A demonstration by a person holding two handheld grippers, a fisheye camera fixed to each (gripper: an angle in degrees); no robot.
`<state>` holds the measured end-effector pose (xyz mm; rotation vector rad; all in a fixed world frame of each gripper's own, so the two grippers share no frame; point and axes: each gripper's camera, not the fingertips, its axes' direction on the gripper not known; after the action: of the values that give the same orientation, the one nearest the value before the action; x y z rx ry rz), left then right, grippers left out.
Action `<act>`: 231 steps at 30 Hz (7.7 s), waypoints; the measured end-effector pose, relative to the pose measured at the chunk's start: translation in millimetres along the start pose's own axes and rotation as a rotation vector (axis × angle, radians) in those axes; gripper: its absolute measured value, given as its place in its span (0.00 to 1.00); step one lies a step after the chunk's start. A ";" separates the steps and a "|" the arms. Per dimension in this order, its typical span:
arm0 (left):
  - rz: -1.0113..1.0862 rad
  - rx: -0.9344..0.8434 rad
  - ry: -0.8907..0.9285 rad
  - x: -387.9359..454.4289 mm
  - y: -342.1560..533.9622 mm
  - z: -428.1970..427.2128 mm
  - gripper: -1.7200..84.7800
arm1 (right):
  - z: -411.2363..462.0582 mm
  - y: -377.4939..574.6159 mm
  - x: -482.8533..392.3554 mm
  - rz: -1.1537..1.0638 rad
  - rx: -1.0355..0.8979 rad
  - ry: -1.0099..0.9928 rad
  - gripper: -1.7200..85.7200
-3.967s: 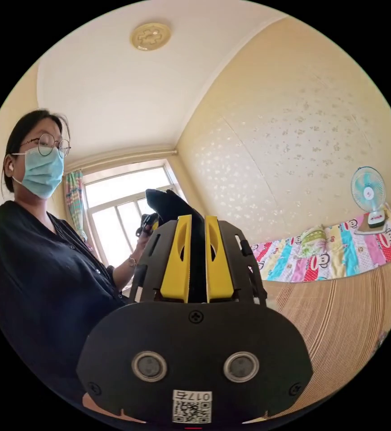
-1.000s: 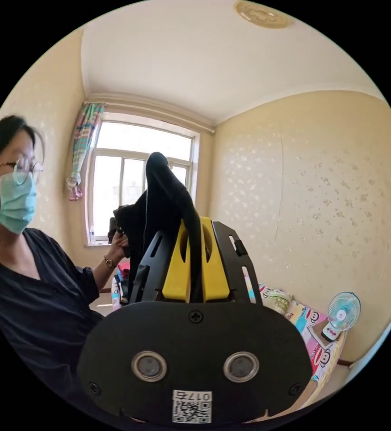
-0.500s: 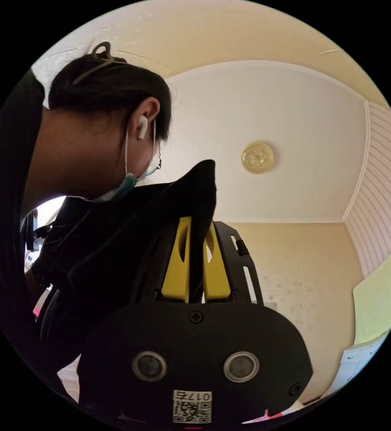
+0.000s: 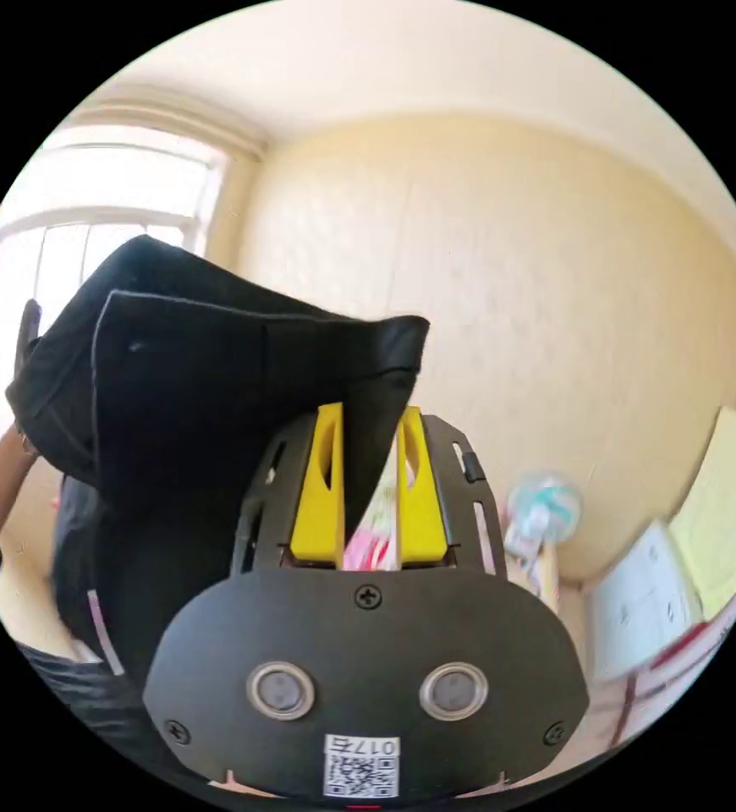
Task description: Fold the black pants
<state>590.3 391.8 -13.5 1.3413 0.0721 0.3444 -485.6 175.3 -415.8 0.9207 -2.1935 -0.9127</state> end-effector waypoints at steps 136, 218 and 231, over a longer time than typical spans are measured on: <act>-0.044 -1.578 -0.464 -533.6 415.9 3.6 0.01 | -242.8 538.3 452.6 0.755 -1.142 -0.333 0.09; -0.199 -1.489 0.138 -515.1 377.7 229.8 0.14 | -349.1 394.4 424.9 0.663 -0.632 -1.087 0.03; -0.151 -1.530 0.265 -481.0 358.6 184.6 0.06 | -324.8 396.6 477.9 0.592 -0.673 -1.307 0.03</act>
<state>107.4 147.5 304.6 -0.2264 0.0971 0.3164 -680.5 -101.1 198.1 -0.8824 -2.4487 -2.0388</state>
